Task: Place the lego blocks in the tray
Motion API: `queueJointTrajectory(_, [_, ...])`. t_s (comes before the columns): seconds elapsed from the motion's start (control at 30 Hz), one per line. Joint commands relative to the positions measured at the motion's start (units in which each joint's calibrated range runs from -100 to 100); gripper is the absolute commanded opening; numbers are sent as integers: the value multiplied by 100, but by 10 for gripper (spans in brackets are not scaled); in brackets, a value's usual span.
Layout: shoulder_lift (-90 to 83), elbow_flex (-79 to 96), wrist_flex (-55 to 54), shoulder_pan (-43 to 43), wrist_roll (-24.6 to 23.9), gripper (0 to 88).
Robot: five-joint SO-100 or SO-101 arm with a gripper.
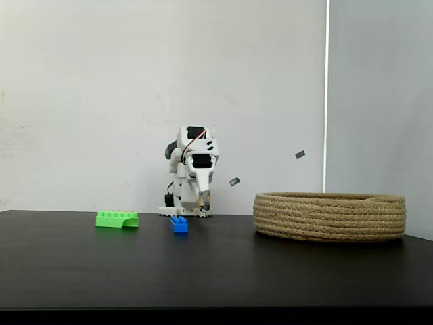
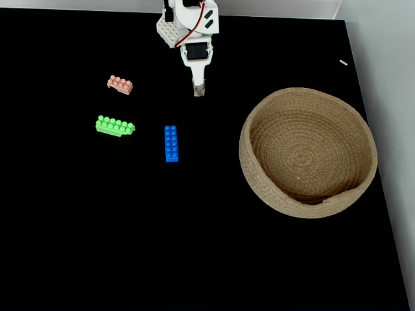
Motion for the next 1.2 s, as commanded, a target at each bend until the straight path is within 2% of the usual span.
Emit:
queueJointTrajectory(0.0, [-49,-14,-68,-52,-161,3])
queueJointTrajectory(0.9, [-49,-14,-68,6,-176,3])
queueJointTrajectory(1.17, [-49,13,-159,6,-337,4])
